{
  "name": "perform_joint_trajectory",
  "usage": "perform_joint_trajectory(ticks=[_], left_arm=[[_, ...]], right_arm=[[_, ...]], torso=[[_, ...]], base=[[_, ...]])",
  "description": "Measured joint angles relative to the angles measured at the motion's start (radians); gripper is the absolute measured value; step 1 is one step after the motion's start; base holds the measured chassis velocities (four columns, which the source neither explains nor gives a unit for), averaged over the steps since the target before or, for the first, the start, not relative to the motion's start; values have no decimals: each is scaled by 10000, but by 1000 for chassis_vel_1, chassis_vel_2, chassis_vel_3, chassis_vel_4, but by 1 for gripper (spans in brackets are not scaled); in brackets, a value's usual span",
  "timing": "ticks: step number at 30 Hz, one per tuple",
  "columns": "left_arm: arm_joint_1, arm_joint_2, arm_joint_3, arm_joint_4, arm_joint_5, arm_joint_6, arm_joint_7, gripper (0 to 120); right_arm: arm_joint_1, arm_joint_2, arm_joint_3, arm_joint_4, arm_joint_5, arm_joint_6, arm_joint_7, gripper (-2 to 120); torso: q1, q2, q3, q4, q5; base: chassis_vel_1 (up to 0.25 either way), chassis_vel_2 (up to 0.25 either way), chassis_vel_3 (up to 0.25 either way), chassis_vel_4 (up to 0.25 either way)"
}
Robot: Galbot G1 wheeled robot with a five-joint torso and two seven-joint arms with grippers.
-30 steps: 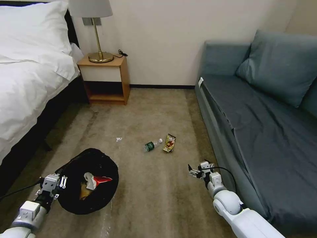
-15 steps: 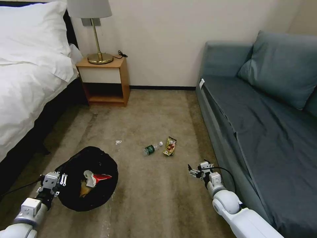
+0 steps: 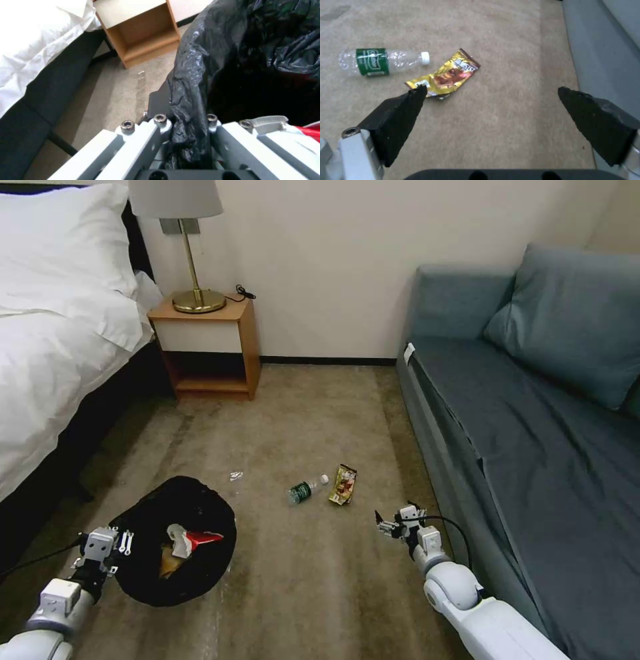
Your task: Pick up the trash bin, then pick up the garbage on the floor and place it into the trash bin.
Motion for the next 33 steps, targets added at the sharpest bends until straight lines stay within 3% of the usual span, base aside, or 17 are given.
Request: perform_joint_trajectory(ticks=[33], left_arm=[[-130, 11, -19, 186, -62, -124, 85, 4]], right_arm=[[-31, 428, -99, -236, -196, 40, 15, 100]], torso=[[0, 0, 1, -1, 1]], base=[[-116, 118, 117, -109]])
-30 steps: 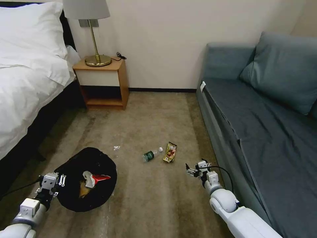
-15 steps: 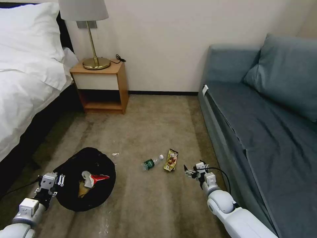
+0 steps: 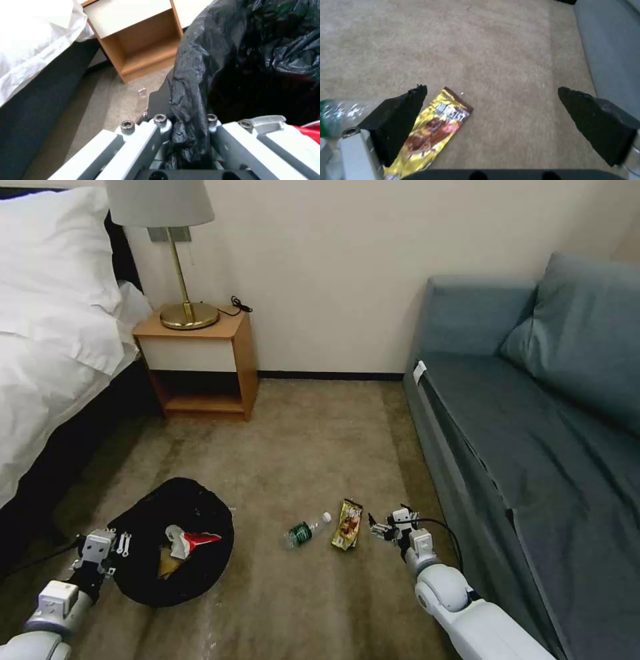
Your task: Pick up the trash bin, then pick up the garbage on the floor and place it into the trash bin.
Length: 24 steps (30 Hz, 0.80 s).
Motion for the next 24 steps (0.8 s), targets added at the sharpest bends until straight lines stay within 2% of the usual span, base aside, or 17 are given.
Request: perform_joint_trajectory(ticks=[24], left_arm=[[62, -34, -85, 14, -76, -110, 52, 4]], right_arm=[[36, 221, -253, -102, -106, -116, 9, 100]], torso=[[1, 0, 0, 2, -1]], base=[[-128, 127, 121, -124]])
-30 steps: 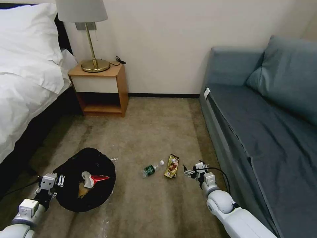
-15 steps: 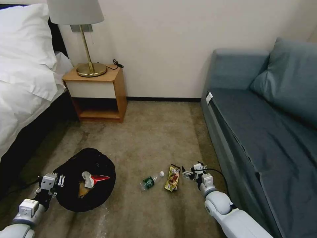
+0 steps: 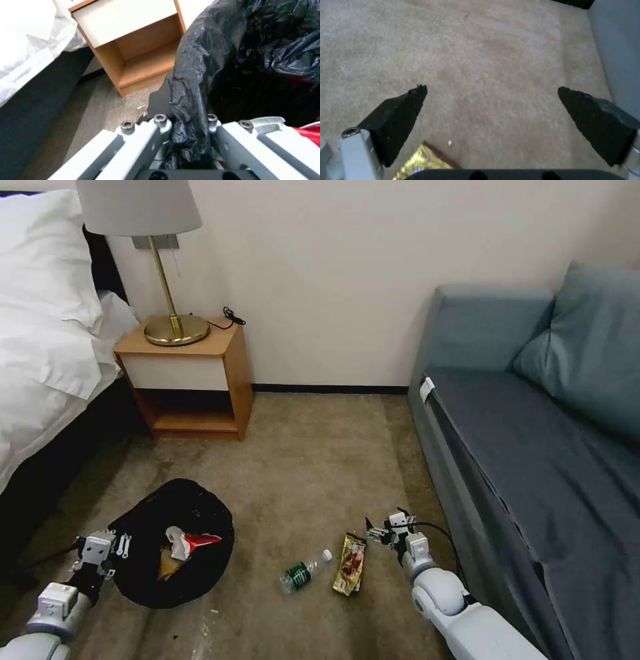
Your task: Pick up the trash bin, then pick up the garbage on the floor and place it into the trash bin.
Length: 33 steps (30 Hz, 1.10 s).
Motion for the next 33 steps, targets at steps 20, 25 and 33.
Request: perform_joint_trajectory(ticks=[20, 25, 33], left_arm=[[-579, 294, 110, 990, -583, 191, 372, 3], [-579, 385, 205, 1034, -523, 289, 481, 3], [-626, 424, 298, 1397, -379, 243, 641, 3]], right_arm=[[2638, 1037, -2731, -2168, 1434, -1246, -505, 100], [3506, 1050, -3475, -2828, 1982, -1575, -799, 100], [3779, 109, -4324, -2505, 3239, -2736, -719, 100]], torso=[[-1, -1, 0, 1, 0], [-1, 0, 0, 2, 1], [-1, 0, -1, -4, 1]], base=[[-9, 8, 8, -6], [0, 0, 0, 0], [0, 0, 0, 0]])
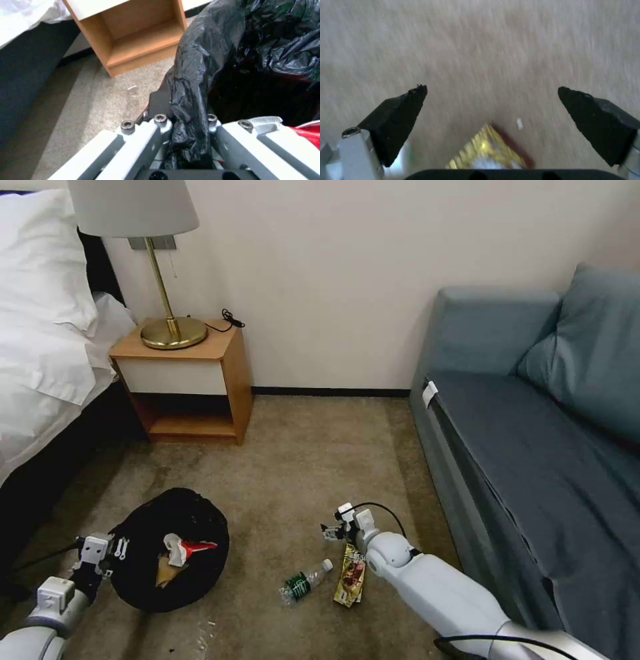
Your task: Pick up the trash bin, then pick up the garbage on the floor and place it into the trash bin.
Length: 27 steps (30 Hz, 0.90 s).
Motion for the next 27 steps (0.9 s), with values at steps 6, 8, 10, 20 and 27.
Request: perform_joint_trajectory(ticks=[6, 8, 10, 20, 27], left_arm=[[-144, 68, 52, 355, 24, -167, 93, 3], [-221, 59, 93, 490, 57, -225, 140, 3], [-241, 43, 110, 534, 80, -244, 155, 3], [-216, -7, 150, 606, 199, -265, 263, 3], [-208, -104, 189, 613, 326, -289, 306, 2]], right_arm=[[-142, -133, -261, -66, 269, -359, 30, 100], [-259, 230, -198, -393, 258, -328, 7, 100], [-287, 412, -156, -572, 234, -261, -8, 100], [-561, 889, 63, -1443, -350, 438, -236, 100], [-848, 745, 266, -1503, -610, 664, -398, 100]], torso=[[-1, 1, -2, 4, 8], [-1, 1, -2, 6, 13], [-2, 2, -3, 7, 12], [-2, 1, -1, 3, 1], [-1, 1, 0, 2, -2]], base=[[0, 0, 0, 0], [0, 0, 0, 0], [0, 0, 0, 0], [0, 0, 0, 0], [0, 0, 0, 0]])
